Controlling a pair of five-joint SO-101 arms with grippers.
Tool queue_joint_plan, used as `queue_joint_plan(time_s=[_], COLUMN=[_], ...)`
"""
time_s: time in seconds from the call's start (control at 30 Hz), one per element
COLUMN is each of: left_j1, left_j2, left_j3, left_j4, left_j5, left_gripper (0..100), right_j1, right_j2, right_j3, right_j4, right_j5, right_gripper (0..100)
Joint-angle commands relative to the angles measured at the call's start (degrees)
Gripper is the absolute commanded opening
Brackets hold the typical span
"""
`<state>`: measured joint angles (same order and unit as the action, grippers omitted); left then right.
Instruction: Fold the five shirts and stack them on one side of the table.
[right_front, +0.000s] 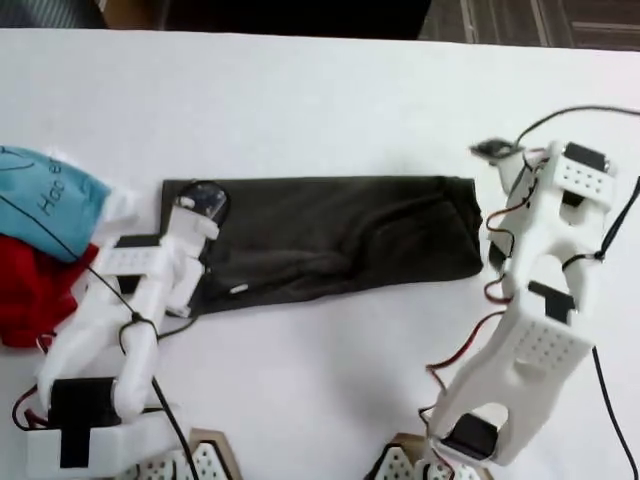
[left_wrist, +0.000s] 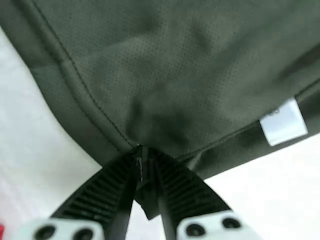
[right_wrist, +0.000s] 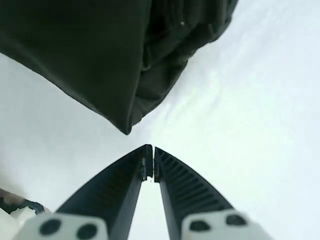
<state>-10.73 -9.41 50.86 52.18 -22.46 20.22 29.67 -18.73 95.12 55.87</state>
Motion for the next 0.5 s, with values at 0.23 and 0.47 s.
queue_joint_plan(time_s=[0.23,0.47], left_j1=[-0.53,-0.44], left_j2=[0.26,0.26], left_j3=[-0.4,-0.4], left_j4=[-1.05,-1.05], left_j5=[-0.7,-0.7], left_gripper=[3,3], right_j1=[-14.73,-20.88], right_j2=[-8.66,-8.66], right_j3=[5.89,19.78], right_j4=[-11.82,-23.52], right_j5=[-14.24,-20.22], right_gripper=[2.0,2.0])
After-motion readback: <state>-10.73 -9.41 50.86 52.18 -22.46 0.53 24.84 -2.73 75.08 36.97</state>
